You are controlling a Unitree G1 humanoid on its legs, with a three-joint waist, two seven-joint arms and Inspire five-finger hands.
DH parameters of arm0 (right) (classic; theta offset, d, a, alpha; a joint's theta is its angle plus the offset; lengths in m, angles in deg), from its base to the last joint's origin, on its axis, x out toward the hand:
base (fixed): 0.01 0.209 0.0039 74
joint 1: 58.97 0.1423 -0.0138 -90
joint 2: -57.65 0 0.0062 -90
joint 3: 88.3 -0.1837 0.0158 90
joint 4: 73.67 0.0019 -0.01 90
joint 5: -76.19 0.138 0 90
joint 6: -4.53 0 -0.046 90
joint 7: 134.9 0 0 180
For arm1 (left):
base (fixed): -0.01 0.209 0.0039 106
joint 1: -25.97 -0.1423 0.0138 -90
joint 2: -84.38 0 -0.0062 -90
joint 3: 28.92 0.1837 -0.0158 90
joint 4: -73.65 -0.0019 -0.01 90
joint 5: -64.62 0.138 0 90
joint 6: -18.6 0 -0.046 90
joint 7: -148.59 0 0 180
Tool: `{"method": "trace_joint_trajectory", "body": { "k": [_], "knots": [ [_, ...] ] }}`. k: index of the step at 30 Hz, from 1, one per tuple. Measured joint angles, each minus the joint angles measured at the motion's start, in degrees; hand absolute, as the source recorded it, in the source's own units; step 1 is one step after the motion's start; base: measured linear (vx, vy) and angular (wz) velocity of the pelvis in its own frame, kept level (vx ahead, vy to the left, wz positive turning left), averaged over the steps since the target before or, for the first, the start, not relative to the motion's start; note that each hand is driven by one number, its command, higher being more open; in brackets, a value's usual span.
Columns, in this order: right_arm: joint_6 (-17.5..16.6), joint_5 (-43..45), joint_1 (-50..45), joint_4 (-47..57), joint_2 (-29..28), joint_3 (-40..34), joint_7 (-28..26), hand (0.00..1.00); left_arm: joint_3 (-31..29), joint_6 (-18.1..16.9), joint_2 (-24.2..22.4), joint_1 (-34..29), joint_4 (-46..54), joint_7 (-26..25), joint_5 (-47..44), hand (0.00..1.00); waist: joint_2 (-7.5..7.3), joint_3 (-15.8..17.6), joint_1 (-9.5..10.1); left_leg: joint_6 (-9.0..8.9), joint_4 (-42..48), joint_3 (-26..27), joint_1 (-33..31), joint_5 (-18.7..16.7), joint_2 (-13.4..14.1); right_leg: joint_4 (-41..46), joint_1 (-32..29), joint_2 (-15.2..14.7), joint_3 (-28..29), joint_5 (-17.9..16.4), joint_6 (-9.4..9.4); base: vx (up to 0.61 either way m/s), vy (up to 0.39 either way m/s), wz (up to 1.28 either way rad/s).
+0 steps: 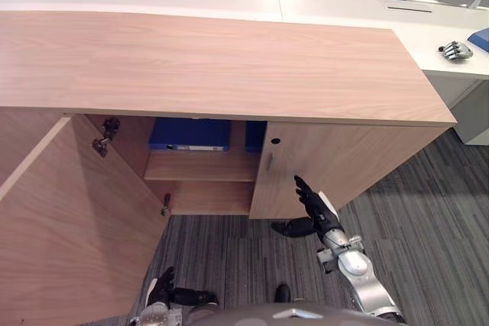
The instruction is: Walk over to the cabinet, pick up the folder, carry it to the office cabinet, place the folder inside the office cabinet, then close the office cabinet door
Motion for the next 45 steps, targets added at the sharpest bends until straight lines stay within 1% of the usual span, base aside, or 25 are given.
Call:
{"method": "trace_joint_trajectory", "body": {
  "k": [2, 4, 5, 6, 7, 8, 9, 10, 11, 12, 14, 20, 23, 25, 26, 28, 29, 30, 31, 34, 35, 37, 39, 42, 45],
  "knots": [
    [0.11, -1.98, -0.03, -4.09, -0.19, -0.42, 0.60, 1.00, -0.01, -0.03, -0.53, -0.42, 0.97, -0.29, -0.01, 1.00, 0.60, 0.13, 0.27, 0.00, 0.01, -0.23, -0.07, 0.00, -0.05, 0.19, 0.00, -0.07, -0.23, -0.05, 0.05, 0.00, 0.003, 0.07],
    [0.20, -3.67, -0.18, -7.65, -0.73, -2.00, 1.13, 1.00, -0.08, -0.04, -1.09, -0.38, 1.97, -0.87, -0.03, 1.00, 1.16, 0.52, 0.45, 0.07, 0.19, -1.41, -0.30, 0.06, -0.27, 2.01, -0.16, -0.48, -1.10, -1.25, 0.28, -0.01, -0.002, 0.29],
    [0.29, -5.18, -0.17, -9.86, -0.84, -3.05, 1.85, 1.00, -0.27, -0.30, -1.62, -0.38, 2.60, -1.27, -0.42, 1.00, 1.55, 0.68, 0.62, 0.17, 0.36, -2.73, -0.48, 0.13, -0.49, 5.15, -0.88, -0.87, -0.95, -2.99, 0.39, -0.02, -0.002, 0.42],
    [0.36, -5.34, -0.17, -10.72, -0.89, -3.63, 2.07, 1.00, -0.38, -0.36, -1.89, -0.37, 3.05, -1.48, -0.94, 1.00, 1.77, 0.73, 0.71, 0.31, 0.39, -3.48, -0.63, 0.22, -0.56, 7.21, -1.58, -0.96, 0.50, -3.89, 0.26, -0.01, 0.021, 0.67],
    [0.56, -5.87, -0.19, -12.14, -1.02, -4.21, 2.96, 1.00, -0.48, -0.44, -2.24, -0.37, 4.31, -2.08, -2.04, 1.00, 1.84, 0.81, 0.78, 0.32, 0.77, -5.43, -1.26, 0.37, -0.71, 10.59, -2.94, -0.91, 4.97, -5.42, -0.34, 0.00, 0.031, 0.85],
    [0.59, -7.19, -0.09, -13.23, -1.22, -4.19, 3.76, 1.00, -0.63, -0.69, -2.16, -0.30, 5.21, -2.54, -2.67, 1.00, 1.17, 0.93, 0.92, 0.15, 1.33, -7.49, -1.93, 0.48, -1.26, 12.25, -3.31, -1.18, 8.81, -7.34, 0.16, 0.00, 0.020, 0.96],
    [0.61, -7.39, -0.01, -14.14, -1.68, -4.08, 4.15, 1.00, -1.35, -0.82, -2.13, -0.44, 5.65, -2.83, -3.05, 1.00, 0.55, 0.74, 1.28, -0.07, 1.47, -8.66, -2.45, 0.61, -1.90, 12.46, -3.27, -1.85, 9.36, -9.11, 1.03, 0.03, -0.076, 0.83],
    [0.65, -7.38, 0.77, -15.76, -2.20, -4.10, 4.81, 1.00, -2.50, -0.89, -2.76, -0.34, 5.74, -3.61, -4.00, 1.00, 0.12, 0.50, 2.07, -0.33, 1.78, -9.73, -2.59, 0.76, -1.83, 12.53, -3.00, -1.88, 8.61, -9.92, 1.33, 0.02, -0.104, 0.50],
    [0.67, -7.38, 0.95, -16.11, -2.27, -4.10, 4.92, 1.00, -2.75, -0.92, -2.99, -0.40, 5.81, -3.82, -4.48, 1.00, 0.20, 0.55, 2.30, -0.38, 1.95, -10.07, -2.76, 0.77, -1.74, 12.51, -2.88, -1.81, 8.28, -10.02, 1.21, 0.01, -0.137, 0.51],
    [0.80, -7.37, 1.57, -16.73, -2.29, -4.11, 5.08, 1.00, -4.24, -0.97, -4.09, -0.48, 5.84, -4.19, -5.08, 1.00, 0.86, 0.85, 2.56, -0.66, 2.29, -11.46, -3.34, 0.91, -1.54, 12.15, -2.28, -1.70, 6.63, -10.16, 1.07, -0.01, -0.081, 0.52],
    [1.11, -7.35, 2.22, -17.60, -2.32, -4.17, 5.53, 1.00, -4.71, -0.96, -4.88, -1.00, 6.40, -4.73, -6.65, 1.00, 1.69, 1.27, 2.56, -0.98, 2.55, -14.20, -3.81, 1.12, -1.52, 10.92, -0.56, -1.71, 3.79, -10.15, 1.06, 0.00, -0.066, 0.66],
    [1.89, -7.29, 2.38, -18.78, -3.29, -5.58, 6.03, 1.00, -6.83, -0.96, -5.07, -2.16, 10.16, -5.39, -9.01, 1.00, 2.01, 1.63, 3.42, -1.18, 5.06, -22.32, -6.24, 1.23, -2.67, 8.76, 3.62, -1.88, -3.57, -10.36, 0.76, 0.03, -0.043, 0.73],
    [1.91, -7.26, 2.18, -18.77, -3.58, -6.39, 6.21, 1.00, -6.86, -1.02, -5.65, -2.21, 13.90, -5.43, -9.75, 1.00, 2.21, 2.45, 4.55, -1.29, 6.59, -26.25, -6.63, 1.30, -3.91, 8.92, 6.09, -2.35, -6.72, -11.63, 0.73, -0.02, -0.038, 0.73],
    [1.92, -7.23, 1.98, -18.51, -3.81, -6.35, 6.21, 1.00, -7.40, -1.04, -6.48, -2.47, 17.46, -5.42, -10.11, 1.00, 2.47, 2.88, 5.66, -1.74, 7.27, -29.08, -7.06, 1.58, -4.58, 9.70, 7.21, -2.53, -9.53, -12.80, 0.65, -0.09, -0.069, 0.78],
    [1.96, -7.20, 1.69, -17.59, -4.23, -6.36, 6.20, 1.00, -8.36, -1.05, -7.38, -3.04, 20.44, -5.46, -10.49, 1.00, 2.48, 3.21, 5.85, -2.06, 7.45, -30.60, -7.40, 1.81, -5.05, 11.29, 7.04, -2.98, -10.94, -14.24, 0.32, -0.09, -0.051, 0.71],
    [2.14, -7.19, 0.63, -15.04, -4.96, -6.35, 6.13, 1.00, -9.64, -1.08, -8.25, -4.62, 25.74, -5.54, -11.36, 1.00, 2.29, 3.84, 6.21, -2.11, 7.69, -32.34, -7.81, 1.93, -5.77, 14.00, 7.07, -3.88, -13.00, -16.15, 0.44, -0.10, -0.041, 0.58],
    [2.16, -7.18, 0.34, -14.30, -5.08, -6.35, 6.13, 1.00, -9.97, -1.08, -8.26, -5.14, 26.97, -5.55, -11.62, 1.00, 2.24, 3.85, 6.45, -2.01, 7.88, -32.45, -7.94, 1.86, -5.89, 14.40, 7.07, -4.01, -13.33, -16.51, 0.50, -0.09, -0.040, 0.36],
    [2.23, -7.10, 0.07, -13.01, -5.10, -6.38, 6.13, 1.00, -11.09, -1.07, -8.28, -5.77, 29.35, -5.74, -12.54, 1.00, 2.08, 3.98, 7.20, -1.67, 8.21, -32.44, -8.22, 1.64, -6.04, 14.94, 7.06, -4.23, -14.00, -16.94, 0.46, -0.05, -0.032, 0.31],
    [2.32, -7.07, 0.23, -12.13, -5.05, -6.57, 6.14, 1.00, -12.63, -1.07, -8.38, -6.12, 31.96, -5.98, -13.28, 1.00, 2.02, 3.98, 7.74, -1.98, 9.10, -32.92, -8.77, 1.71, -6.31, 15.05, 7.41, -4.26, -15.00, -16.82, 0.71, -0.01, -0.024, 0.39],
    [2.48, -6.96, 0.23, -9.50, -4.95, -8.94, 6.46, 1.00, -15.95, -1.12, -8.44, -6.88, 39.86, -6.22, -14.55, 1.00, 1.87, 4.04, 7.68, -2.16, 12.09, -33.17, -10.00, 1.50, -8.00, 14.87, 9.70, -4.89, -18.27, -16.70, 0.89, 0.04, -0.002, 0.68],
    [2.53, -6.77, 0.35, -8.92, -4.76, -9.15, 6.74, 1.00, -16.81, -1.21, -8.45, -6.99, 41.49, -6.38, -15.11, 1.00, 1.87, 4.04, 7.73, -2.08, 12.40, -33.18, -10.09, 1.39, -8.02, 14.77, 10.02, -4.92, -18.29, -16.70, 0.89, 0.03, 0.053, 0.40],
    [2.52, -4.92, 1.37, -6.84, -4.81, -10.57, 7.03, 1.00, -21.05, -2.43, -8.54, -7.52, 46.27, -7.40, -17.46, 1.00, 2.14, 4.00, 8.55, -2.02, 14.14, -33.04, -10.44, -0.10, -8.44, 14.34, 10.98, -4.86, -18.26, -16.75, 0.89, -0.02, 0.044, 0.05],
    [2.52, -4.84, 1.83, -5.93, -4.95, -10.88, 7.24, 1.00, -24.11, -3.52, -8.70, -7.84, 47.98, -8.11, -18.86, 1.00, 2.45, 3.82, 8.62, -1.71, 15.54, -32.59, -10.55, -1.32, -8.78, 13.92, 11.77, -4.75, -18.13, -16.86, 0.88, -0.04, 0.038, -0.02],
    [2.59, -4.55, 1.85, -5.77, -5.11, -10.83, 7.21, 1.00, -27.24, -3.75, -8.74, -8.88, 49.37, -8.73, -19.68, 1.00, 2.56, 3.24, 8.74, -1.43, 16.83, -32.33, -11.01, -2.32, -9.16, 13.53, 12.21, -4.70, -18.27, -17.05, 0.70, -0.01, 0.011, 0.03],
    [2.84, -4.47, 1.84, -5.79, -5.10, -10.83, 6.96, 1.00, -28.19, -3.75, -8.12, -8.77, 49.51, -8.75, -20.05, 1.00, 2.41, 3.13, 8.92, -1.35, 17.16, -32.48, -11.67, -2.35, -9.27, 13.12, 12.28, -4.56, -19.04, -16.95, 0.87, -0.01, -0.014, 0.13]
  ]
}}
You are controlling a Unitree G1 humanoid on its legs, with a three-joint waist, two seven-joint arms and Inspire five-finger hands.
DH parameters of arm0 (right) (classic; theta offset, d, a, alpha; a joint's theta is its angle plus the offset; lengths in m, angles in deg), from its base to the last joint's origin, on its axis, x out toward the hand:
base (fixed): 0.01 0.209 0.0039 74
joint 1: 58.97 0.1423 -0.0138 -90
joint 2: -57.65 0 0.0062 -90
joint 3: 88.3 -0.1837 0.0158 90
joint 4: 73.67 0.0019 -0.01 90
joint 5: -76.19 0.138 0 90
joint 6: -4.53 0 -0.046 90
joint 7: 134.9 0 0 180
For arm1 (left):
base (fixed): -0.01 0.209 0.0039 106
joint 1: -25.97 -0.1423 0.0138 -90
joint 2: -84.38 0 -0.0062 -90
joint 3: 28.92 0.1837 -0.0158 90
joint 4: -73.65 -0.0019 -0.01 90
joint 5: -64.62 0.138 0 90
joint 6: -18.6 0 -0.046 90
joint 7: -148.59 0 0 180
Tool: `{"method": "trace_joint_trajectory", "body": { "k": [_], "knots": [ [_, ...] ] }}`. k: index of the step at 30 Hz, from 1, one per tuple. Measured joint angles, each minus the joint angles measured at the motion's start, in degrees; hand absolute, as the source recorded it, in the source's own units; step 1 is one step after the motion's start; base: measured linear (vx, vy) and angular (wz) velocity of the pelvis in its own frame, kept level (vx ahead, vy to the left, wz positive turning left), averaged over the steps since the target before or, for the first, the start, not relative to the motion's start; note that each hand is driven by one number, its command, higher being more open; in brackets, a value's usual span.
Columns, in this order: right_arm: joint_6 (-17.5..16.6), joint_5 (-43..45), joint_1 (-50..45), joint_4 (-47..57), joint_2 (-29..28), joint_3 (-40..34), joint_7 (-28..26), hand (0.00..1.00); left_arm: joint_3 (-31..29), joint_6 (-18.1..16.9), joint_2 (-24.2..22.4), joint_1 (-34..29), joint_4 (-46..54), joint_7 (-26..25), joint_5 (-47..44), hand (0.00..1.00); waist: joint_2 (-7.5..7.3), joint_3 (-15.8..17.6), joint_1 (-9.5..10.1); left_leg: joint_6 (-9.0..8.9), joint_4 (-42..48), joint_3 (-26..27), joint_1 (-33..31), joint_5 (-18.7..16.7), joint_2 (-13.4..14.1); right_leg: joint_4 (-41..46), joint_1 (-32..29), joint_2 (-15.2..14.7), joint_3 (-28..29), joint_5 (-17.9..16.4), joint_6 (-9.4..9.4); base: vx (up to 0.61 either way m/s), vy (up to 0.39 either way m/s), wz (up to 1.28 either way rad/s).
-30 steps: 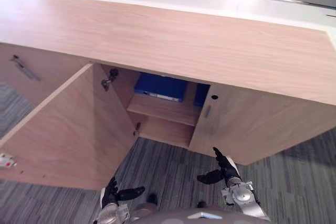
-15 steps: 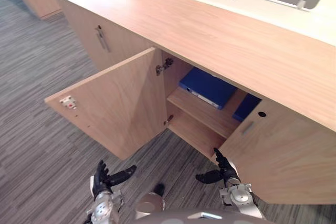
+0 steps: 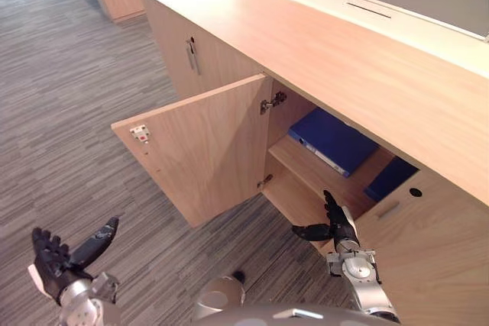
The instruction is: Walk over to the cabinet, pick up the folder, carry it to the office cabinet, place the folder inside the office cabinet, then close the office cabinet door
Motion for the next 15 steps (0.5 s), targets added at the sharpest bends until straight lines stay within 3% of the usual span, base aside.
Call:
{"method": "trace_joint_trajectory", "body": {
  "k": [4, 9, 15],
  "knots": [
    [0.01, 0.22, -0.04, -0.26, 0.10, 0.03, -0.23, 1.00, 0.02, 0.00, 2.50, 0.21, 0.01, 0.28, 0.00, 1.00, -0.25, -1.50, -0.01, -0.13, -0.03, -0.42, -0.08, 0.00, -0.47, -0.37, 0.28, 0.09, -0.20, 0.01, 0.00, 0.02, -0.036, 0.08],
    [-0.04, 1.78, -0.03, -4.97, 1.16, 1.66, -0.82, 1.00, 2.03, 0.00, 13.03, 2.26, -1.09, 1.47, 0.21, 1.00, -1.08, -5.00, 0.28, -0.45, -2.08, -0.54, 0.91, 0.63, -0.51, -2.15, 0.50, 0.42, 1.70, -0.09, -0.17, 0.04, -0.055, 0.01],
    [-0.01, 1.78, -0.43, -9.47, 3.30, 3.56, -1.58, 1.00, 2.95, 0.02, 22.71, 6.77, -9.39, 3.66, 3.12, 1.00, -0.73, -5.45, -0.06, -1.22, -8.51, 0.15, 3.88, 3.83, 1.97, -3.48, 0.30, 1.26, 4.10, 0.45, -0.85, -0.02, -0.082, -0.11]
  ]
}}
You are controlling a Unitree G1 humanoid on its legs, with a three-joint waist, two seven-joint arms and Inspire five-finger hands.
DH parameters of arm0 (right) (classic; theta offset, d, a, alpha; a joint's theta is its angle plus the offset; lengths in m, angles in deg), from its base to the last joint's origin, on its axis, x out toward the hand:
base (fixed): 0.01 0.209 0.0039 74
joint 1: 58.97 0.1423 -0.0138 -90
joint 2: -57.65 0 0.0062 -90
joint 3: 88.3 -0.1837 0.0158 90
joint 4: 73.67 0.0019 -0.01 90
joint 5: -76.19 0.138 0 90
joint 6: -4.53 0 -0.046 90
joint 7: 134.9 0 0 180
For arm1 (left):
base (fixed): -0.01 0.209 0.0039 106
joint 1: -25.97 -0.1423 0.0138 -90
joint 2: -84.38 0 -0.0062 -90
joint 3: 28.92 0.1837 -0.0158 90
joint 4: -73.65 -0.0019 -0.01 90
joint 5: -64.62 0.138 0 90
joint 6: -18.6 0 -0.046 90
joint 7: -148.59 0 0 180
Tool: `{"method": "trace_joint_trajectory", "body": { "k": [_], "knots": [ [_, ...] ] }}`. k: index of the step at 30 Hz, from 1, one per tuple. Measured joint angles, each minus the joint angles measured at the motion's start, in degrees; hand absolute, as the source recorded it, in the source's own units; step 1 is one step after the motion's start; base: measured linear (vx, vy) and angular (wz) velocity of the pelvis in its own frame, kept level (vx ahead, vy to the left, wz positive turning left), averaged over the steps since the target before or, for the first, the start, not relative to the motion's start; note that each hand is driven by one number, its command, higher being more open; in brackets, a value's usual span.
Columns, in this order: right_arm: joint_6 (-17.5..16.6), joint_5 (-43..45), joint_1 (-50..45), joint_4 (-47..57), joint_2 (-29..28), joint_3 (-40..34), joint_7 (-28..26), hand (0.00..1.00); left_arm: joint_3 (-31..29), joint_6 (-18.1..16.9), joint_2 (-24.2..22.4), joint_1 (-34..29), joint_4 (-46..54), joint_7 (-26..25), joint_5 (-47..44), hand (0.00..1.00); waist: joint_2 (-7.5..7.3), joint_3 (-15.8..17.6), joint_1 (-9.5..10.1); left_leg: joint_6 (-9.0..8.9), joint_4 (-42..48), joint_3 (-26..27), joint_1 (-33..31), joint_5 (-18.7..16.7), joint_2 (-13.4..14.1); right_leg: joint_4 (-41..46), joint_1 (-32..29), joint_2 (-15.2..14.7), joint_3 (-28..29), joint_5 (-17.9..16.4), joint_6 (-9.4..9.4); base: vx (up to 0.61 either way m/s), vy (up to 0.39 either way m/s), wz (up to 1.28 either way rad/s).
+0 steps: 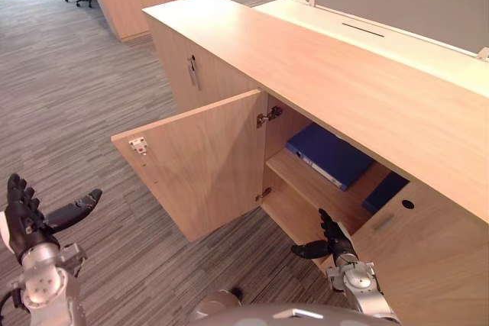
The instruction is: Walk over to the cabinet, pick up the folder, carry it to the office cabinet, place the folder inside the office cabinet, then close the office cabinet door
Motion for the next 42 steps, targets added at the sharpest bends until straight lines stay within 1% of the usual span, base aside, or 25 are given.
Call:
{"method": "trace_joint_trajectory", "body": {
  "k": [1, 3, 5, 7, 8, 10, 13, 16, 21, 22, 23, 24, 26, 27, 28, 29, 30, 31, 32, 33, 35, 36, 38, 40, 42],
  "knots": [
    [0.03, 0.00, -0.07, -0.97, 0.02, 0.00, -0.04, 1.00, -0.01, 0.09, 2.25, 0.79, -3.17, 0.56, 1.15, 1.00, -0.03, -0.03, -0.01, -0.14, -2.01, 0.45, 0.94, 0.88, 0.90, -0.75, 0.03, 0.58, 0.60, 0.50, -0.25, -0.05, -0.079, -0.26],
    [0.02, 0.00, -0.28, -1.50, -0.04, 0.01, -0.14, 1.00, -0.09, 0.37, 4.79, 1.90, -6.65, 0.74, 1.61, 1.00, 0.07, 0.06, -0.07, -0.35, -4.20, 0.90, 1.67, 1.94, 2.01, -1.26, -0.21, 1.24, 1.33, 0.90, -0.41, -0.04, -0.077, -0.20],
    [0.02, 0.00, -0.50, -2.34, -0.03, -0.58, -0.19, 1.00, 0.35, 0.43, 4.52, 1.94, -6.75, 0.70, 2.73, 1.00, -0.23, 0.01, -0.08, -0.49, -5.38, 1.00, 2.04, 2.61, 2.45, -1.40, -0.39, 1.53, 1.61, 1.04, -0.48, -0.03, -0.062, -0.09],
    [0.02, 0.00, -1.37, -2.55, -0.07, -1.69, 0.22, 1.00, 0.98, 0.43, 1.31, -0.47, -3.36, 0.82, 4.69, 1.00, -0.15, 0.14, 0.04, -0.30, -6.50, 0.92, 2.49, 3.26, 2.43, -1.42, -0.35, 1.65, 1.64, 1.05, -0.44, -0.03, -0.047, 0.01],
    [0.02, 0.00, -1.46, -3.10, -0.11, -2.85, 0.31, 1.00, 0.94, 0.39, -2.31, -3.10, 0.77, 1.02, 5.84, 1.00, -0.17, 0.24, 0.02, -0.33, -6.53, 0.75, 2.21, 3.35, 2.30, -1.54, -0.58, 1.63, 1.63, 1.05, -0.44, -0.02, -0.030, 0.06],
    [0.02, 0.02, -1.65, -3.20, -0.10, -4.19, 0.45, 1.00, 0.99, 0.38, -5.06, -5.20, 2.39, 1.55, 5.84, 1.00, -0.27, 0.26, 0.18, -0.43, -6.63, 0.18, 1.69, 3.53, 2.27, -1.67, -0.87, 1.78, 1.36, 1.04, -0.44, -0.02, -0.025, 0.13],
    [0.00, 0.06, -1.87, -3.20, -0.08, -6.01, 0.42, 1.00, 0.99, 0.59, -6.94, -7.24, 3.13, 1.74, 5.87, 1.00, -0.42, 0.33, 0.47, -0.64, -6.68, -0.40, 0.98, 3.73, 2.47, -1.62, -1.52, 2.16, 0.92, 1.01, -0.48, -0.02, -0.043, 0.12],
    [-0.02, 0.06, -2.60, -3.19, -0.09, -7.01, 0.27, 1.00, 1.06, 0.96, -9.30, -9.33, 7.72, 2.02, 6.79, 1.00, -0.75, 0.68, 1.31, -0.77, -6.67, -0.60, 0.57, 3.85, 2.70, -1.41, -1.80, 2.45, 0.92, 0.96, -0.56, -0.01, -0.044, 0.04],
    [-0.01, 0.06, -3.27, -2.54, -0.42, -8.00, 0.11, 1.00, 1.34, 0.93, -11.92, -10.18, 13.64, 2.83, 8.25, 1.00, -1.27, 1.36, 1.21, -0.82, -6.66, -0.62, 0.47, 3.94, 2.79, -1.02, -2.18, 2.40, 0.93, 0.77, -0.75, -0.02, -0.022, 0.00],
    [-0.04, 0.05, -4.04, -1.29, -0.40, -7.40, -0.02, 1.00, 1.65, 0.92, -10.45, -9.34, 12.90, 3.35, 8.40, 1.00, -1.15, 1.52, 1.01, -0.86, -6.66, -0.14, 0.18, 3.89, 3.19, -1.21, -2.83, 2.37, 1.36, 0.77, -0.78, -0.04, -0.006, -0.12],
    [-0.07, 0.03, -4.33, -0.65, -0.38, -6.60, -0.19, 1.00, 1.60, 0.92, -8.42, -8.47, 10.89, 3.34, 9.69, 1.00, -1.54, 1.41, 0.79, -0.94, -6.67, 0.25, 0.10, 3.84, 3.45, -1.31, -3.13, 2.58, 1.82, 0.79, -0.77, -0.03, -0.019, -0.23],
    [-0.51, 0.02, -4.21, -0.29, -0.16, -4.89, -1.14, 1.00, 1.72, 1.13, -2.91, -4.69, 3.25, 3.25, 9.85, 1.00, -2.05, 1.13, -0.14, -1.10, -6.87, 0.76, 0.08, 3.76, 4.02, -1.43, -3.54, 3.29, 2.53, 0.80, -0.78, -0.01, -0.051, -0.31],
    [-0.31, -0.06, -4.01, -0.83, -0.54, -2.99, -1.90, 1.00, 4.98, 2.87, 3.73, 3.98, -9.97, 2.46, 8.60, 1.00, -2.34, 1.12, -0.39, -1.57, -8.33, 2.26, 0.95, 4.18, 5.36, -1.22, -3.67, 3.69, 4.03, 1.07, -1.16, 0.01, -0.071, -0.42],
    [-0.03, -0.06, -4.20, -0.98, -0.58, -1.27, -2.02, 1.00, 7.67, 5.25, 5.45, 6.40, -11.74, 1.70, 8.93, 1.00, -2.40, 1.30, -0.76, -1.51, -9.15, 3.24, 1.84, 4.40, 5.77, -1.19, -3.82, 3.72, 5.16, 1.22, -1.27, 0.03, -0.044, -0.42],
    [-0.03, -0.08, -4.21, -1.18, -0.42, -0.60, -2.19, 1.00, 8.64, 5.68, 5.84, 7.23, -11.71, 1.91, 9.58, 1.00, -2.63, 1.39, -1.15, -1.47, -9.38, 3.54, 2.13, 4.43, 5.79, -1.31, -3.74, 3.69, 5.46, 1.36, -1.28, 0.03, -0.044, -0.35],
    [-0.09, -0.02, -4.24, -1.44, -0.29, 0.07, -2.44, 1.00, 10.32, 4.29, 7.72, 8.77, -13.06, 3.75, 9.48, 1.00, -3.03, 1.38, -2.10, -1.45, -9.56, 3.87, 2.26, 4.43, 5.75, -1.66, -3.65, 3.61, 5.75, 1.57, -1.23, 0.01, -0.016, -0.27],
    [-0.29, 0.02, -4.26, -2.07, -0.28, 0.06, -2.36, 1.00, 10.78, 2.15, 11.13, 11.42, -17.13, 5.39, 9.46, 1.00, -3.27, 1.40, -2.80, -1.37, -9.57, 4.55, 2.45, 4.38, 5.76, -2.03, -3.67, 3.56, 6.50, 1.85, -1.18, 0.01, -0.008, -0.26],
    [-0.31, 0.09, -4.41, -2.37, -0.26, 0.00, -2.43, 1.00, 10.70, 2.35, 13.11, 12.84, -19.17, 5.48, 9.96, 1.00, -3.33, 1.37, -2.98, -1.26, -9.57, 4.94, 2.57, 4.30, 5.75, -2.26, -3.66, 3.54, 6.88, 1.99, -1.12, 0.01, -0.005, -0.34],
    [-0.32, 0.09, -4.81, -3.60, -0.21, 0.04, -2.37, 1.00, 9.27, 4.43, 18.67, 16.16, -23.01, 5.06, 11.13, 1.00, -3.39, 1.34, -3.16, -1.05, -9.61, 5.96, 2.75, 4.17, 5.74, -3.04, -3.67, 3.73, 7.75, 2.43, -0.95, 0.01, -0.009, -0.24],
    [-0.32, 0.09, -4.92, -4.02, -0.22, 0.09, -2.31, 1.00, 8.86, 4.74, 19.97, 16.58, -23.10, 4.22, 11.80, 1.00, -3.37, 1.36, -3.13, -1.05, -9.69, 6.14, 2.75, 4.17, 5.71, -3.17, -3.74, 3.71, 7.97, 2.53, -0.92, 0.01, -0.009, -0.20],
    [-0.11, 0.05, -4.96, -5.36, -0.25, 0.15, -2.10, 1.00, 8.38, 5.10, 21.36, 16.96, -21.15, 3.16, 15.88, 1.00, -2.96, 1.62, -2.91, -1.04, -9.80, 6.21, 2.82, 4.17, 5.41, -3.44, -3.66, 3.40, 8.05, 2.74, -0.72, 0.00, 0.005, -0.02],
    [-0.10, 0.05, -4.96, -5.46, -0.34, 0.15, -2.06, 1.00, 8.37, 5.24, 21.00, 16.79, -19.86, 2.95, 16.77, 1.00, -2.82, 1.72, -2.80, -1.01, -9.83, 6.20, 2.83, 4.19, 5.37, -3.49, -3.64, 3.36, 8.05, 2.80, -0.70, 0.00, 0.000, 0.00],
    [-0.11, 0.00, -4.89, -5.76, -0.85, 0.14, -1.92, 1.00, 8.25, 5.64, 19.63, 16.67, -15.58, 2.44, 18.50, 1.00, -2.74, 1.77, -2.25, -0.89, -9.97, 6.13, 2.87, 4.28, 5.44, -3.71, -3.64, 3.42, 8.04, 2.98, -0.82, -0.02, -0.002, 0.00],
    [-0.11, -0.01, -4.72, -5.80, -0.94, -0.17, -1.86, 1.00, 7.53, 5.90, 16.71, 15.21, -9.10, 1.68, 19.74, 1.00, -2.65, 1.80, -1.98, -0.72, -10.36, 6.18, 3.54, 4.42, 5.51, -3.83, -3.33, 3.44, 8.09, 3.04, -0.88, -0.03, -0.014, -0.02],
    [0.00, -0.07, -4.70, -5.82, -0.94, -1.11, -1.83, 1.00, 7.29, 5.88, 14.97, 15.03, -7.11, 1.38, 20.76, 1.00, -2.49, 1.90, -1.95, -0.66, -10.57, 6.16, 3.93, 4.49, 5.53, -3.95, -2.90, 3.45, 8.07, 3.08, -0.90, 0.00, 0.000, 0.00]
  ]
}}
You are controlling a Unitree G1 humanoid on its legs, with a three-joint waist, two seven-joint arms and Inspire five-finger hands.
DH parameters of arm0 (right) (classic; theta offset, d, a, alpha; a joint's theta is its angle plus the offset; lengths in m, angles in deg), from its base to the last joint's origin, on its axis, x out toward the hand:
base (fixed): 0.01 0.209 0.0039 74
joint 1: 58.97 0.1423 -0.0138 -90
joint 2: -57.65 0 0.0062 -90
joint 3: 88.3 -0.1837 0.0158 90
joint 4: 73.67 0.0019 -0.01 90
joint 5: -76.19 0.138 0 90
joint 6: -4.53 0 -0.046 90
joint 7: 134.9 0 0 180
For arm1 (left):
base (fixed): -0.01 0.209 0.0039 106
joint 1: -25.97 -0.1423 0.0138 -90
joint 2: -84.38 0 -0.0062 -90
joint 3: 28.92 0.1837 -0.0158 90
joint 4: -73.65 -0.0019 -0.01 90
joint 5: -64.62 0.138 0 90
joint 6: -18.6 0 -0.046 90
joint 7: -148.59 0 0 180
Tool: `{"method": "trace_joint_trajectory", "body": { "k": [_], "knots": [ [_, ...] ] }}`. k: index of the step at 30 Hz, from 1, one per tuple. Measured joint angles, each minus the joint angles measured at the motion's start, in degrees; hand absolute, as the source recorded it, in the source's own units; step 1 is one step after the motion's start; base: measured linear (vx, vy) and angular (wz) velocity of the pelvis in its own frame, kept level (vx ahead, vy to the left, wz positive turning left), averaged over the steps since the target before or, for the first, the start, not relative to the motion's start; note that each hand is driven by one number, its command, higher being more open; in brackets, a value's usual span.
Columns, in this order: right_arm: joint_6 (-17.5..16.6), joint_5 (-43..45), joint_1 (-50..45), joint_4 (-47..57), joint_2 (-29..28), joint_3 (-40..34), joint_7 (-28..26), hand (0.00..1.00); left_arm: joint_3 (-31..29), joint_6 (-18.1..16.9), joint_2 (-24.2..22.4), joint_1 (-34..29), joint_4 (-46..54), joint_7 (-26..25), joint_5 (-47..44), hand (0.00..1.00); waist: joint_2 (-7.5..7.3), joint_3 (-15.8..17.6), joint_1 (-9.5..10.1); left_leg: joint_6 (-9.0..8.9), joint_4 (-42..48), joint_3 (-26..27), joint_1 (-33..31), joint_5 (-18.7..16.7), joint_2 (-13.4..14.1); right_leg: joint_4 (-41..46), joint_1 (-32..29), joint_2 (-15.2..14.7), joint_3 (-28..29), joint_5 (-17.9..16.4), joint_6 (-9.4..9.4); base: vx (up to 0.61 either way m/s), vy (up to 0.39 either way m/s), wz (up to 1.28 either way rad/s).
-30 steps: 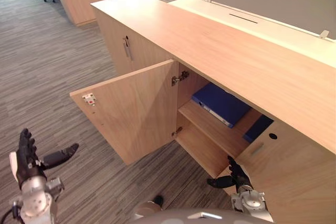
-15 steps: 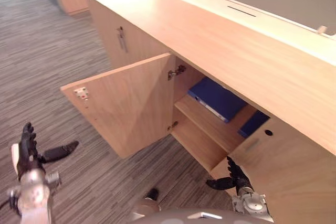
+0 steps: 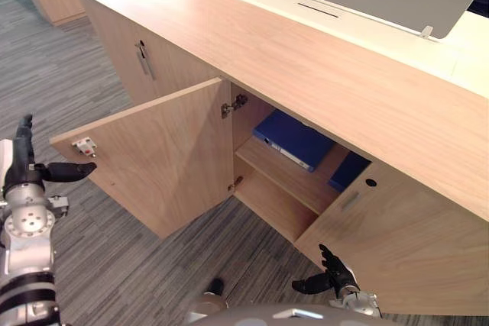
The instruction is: Walk over to the cabinet, pick up the folder, carry it to the office cabinet, place the folder inside the office cabinet, then close the office cabinet door
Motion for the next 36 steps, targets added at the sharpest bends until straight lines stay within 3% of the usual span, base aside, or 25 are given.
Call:
{"method": "trace_joint_trajectory", "body": {
  "k": [8, 14, 21, 30, 36],
  "knots": [
    [0.74, -0.05, 0.85, -0.12, 0.21, -0.41, -0.09, 1.00, -0.11, 0.02, -1.11, -1.39, -0.87, -0.78, -1.05, 1.00, 0.42, 0.29, -1.01, 0.14, -1.55, 1.37, 1.22, 0.30, 0.17, -0.94, 0.31, -0.09, 1.33, 0.62, 0.14, 0.01, 0.003, -0.08],
    [0.75, -0.06, 2.08, -0.44, 0.60, -0.16, -0.43, 1.00, -1.12, -1.39, -0.94, -1.43, -8.85, 0.18, -3.84, 1.00, 1.41, 0.91, -1.65, 0.34, -1.86, 3.13, 2.60, 0.18, 0.16, -0.89, 0.56, -0.42, 3.09, 0.91, 0.32, -0.01, 0.007, -0.14],
    [0.74, -0.07, 2.18, -0.86, 0.89, -0.09, -0.45, 1.00, 1.31, -1.27, -0.92, -1.45, -17.35, 2.26, -5.07, 1.00, 1.41, 0.92, -2.31, 0.55, -2.21, 3.39, 2.67, 0.33, 0.23, -0.89, 0.29, -0.45, 3.45, 1.04, 0.46, 0.00, 0.000, -0.02],
    [0.73, -0.08, 2.27, -1.57, 0.94, -0.09, -0.40, 1.00, 2.38, -1.28, -0.93, -1.54, -18.01, 2.48, -8.30, 1.00, 1.44, 0.94, -2.95, 0.55, -2.25, 3.95, 3.00, 0.33, 0.28, -0.87, 0.35, -0.47, 4.03, 1.17, 0.47, 0.00, -0.006, -0.02],
    [0.73, -0.09, 2.29, -1.75, 0.93, -0.11, -0.36, 1.00, 3.57, -1.31, -3.53, -2.08, -17.29, 1.29, -8.83, 1.00, 1.68, 1.09, -2.98, 0.69, -2.28, 4.42, 3.26, 0.44, 0.23, -0.86, 0.32, -0.59, 4.56, 1.44, 0.60, -0.01, -0.001, -0.03]
  ]
}}
